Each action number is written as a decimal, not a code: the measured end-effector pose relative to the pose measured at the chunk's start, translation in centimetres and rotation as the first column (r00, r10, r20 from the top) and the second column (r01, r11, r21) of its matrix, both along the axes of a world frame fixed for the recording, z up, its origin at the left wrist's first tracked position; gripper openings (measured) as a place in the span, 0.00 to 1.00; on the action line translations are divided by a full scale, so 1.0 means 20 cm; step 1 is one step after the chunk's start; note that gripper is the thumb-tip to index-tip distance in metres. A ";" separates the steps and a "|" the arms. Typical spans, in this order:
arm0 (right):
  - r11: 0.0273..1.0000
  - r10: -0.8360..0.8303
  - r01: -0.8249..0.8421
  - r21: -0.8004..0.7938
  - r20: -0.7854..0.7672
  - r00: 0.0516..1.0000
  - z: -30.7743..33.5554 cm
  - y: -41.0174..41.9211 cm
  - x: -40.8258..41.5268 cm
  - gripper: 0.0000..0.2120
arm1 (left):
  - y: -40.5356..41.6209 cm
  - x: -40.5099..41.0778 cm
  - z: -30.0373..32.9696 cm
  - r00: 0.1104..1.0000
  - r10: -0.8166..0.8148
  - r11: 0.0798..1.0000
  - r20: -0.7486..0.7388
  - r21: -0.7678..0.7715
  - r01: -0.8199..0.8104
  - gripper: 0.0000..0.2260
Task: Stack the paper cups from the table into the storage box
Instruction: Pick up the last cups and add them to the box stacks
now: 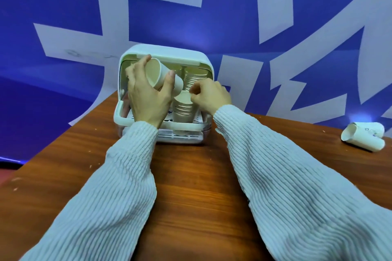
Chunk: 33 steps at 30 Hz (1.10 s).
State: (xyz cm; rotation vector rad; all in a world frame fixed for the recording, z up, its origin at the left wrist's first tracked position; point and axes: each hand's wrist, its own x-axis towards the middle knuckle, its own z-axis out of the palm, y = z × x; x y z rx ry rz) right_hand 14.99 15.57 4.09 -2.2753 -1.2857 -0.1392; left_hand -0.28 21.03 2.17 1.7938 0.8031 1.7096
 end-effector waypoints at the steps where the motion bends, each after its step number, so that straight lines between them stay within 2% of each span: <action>1: 1.000 0.003 -0.003 -0.002 -0.020 1.000 -0.03 0.00 -0.01 0.11 | 0.01 0.00 -0.01 1.000 -0.002 1.000 -0.030 0.005 0.002 0.27; 6: 0.978 0.052 0.020 0.208 -0.336 0.941 -0.13 0.00 0.01 0.09 | 0.04 0.03 -0.03 0.982 -0.054 0.996 -0.179 0.061 0.065 0.27; 8: 0.959 0.105 0.015 0.285 -0.404 0.909 -0.16 0.00 0.02 0.07 | 0.07 0.06 0.00 0.968 -0.072 0.990 -0.239 0.097 0.098 0.28; 10: 0.936 0.157 0.013 0.352 -0.450 0.879 -0.20 0.00 0.01 0.10 | 0.09 0.11 0.03 0.937 -0.070 0.985 -0.341 0.124 0.119 0.29; 14: 0.907 0.165 0.052 0.417 -0.468 0.868 -0.25 -0.01 -0.02 0.12 | 0.12 0.18 0.08 0.851 -0.030 0.975 -0.524 0.174 0.141 0.28; 19: 0.877 0.212 0.066 0.475 -0.508 0.835 -0.26 -0.04 -0.02 0.10 | 0.11 0.17 0.04 0.781 0.119 0.950 -0.613 0.298 0.089 0.28; 23: 0.855 0.273 0.052 0.515 -0.533 0.801 -0.28 -0.05 0.00 0.08 | 0.10 0.17 -0.03 0.750 0.239 0.909 -0.617 0.414 0.050 0.29; 27: 0.838 0.310 0.046 0.544 -0.544 0.780 -0.29 -0.06 0.00 0.09 | 0.09 0.17 -0.15 0.593 0.261 0.934 -0.762 0.353 0.043 0.34; 31: 0.811 0.358 0.057 0.582 -0.572 0.738 -0.28 -0.09 0.00 0.09 | 0.10 0.18 -0.16 0.544 0.252 0.942 -0.800 0.331 0.051 0.36; 33: 0.790 0.386 0.060 0.610 -0.571 0.724 -0.27 -0.13 0.00 0.09 | 0.09 0.17 -0.15 0.575 0.255 0.937 -0.777 0.346 0.053 0.34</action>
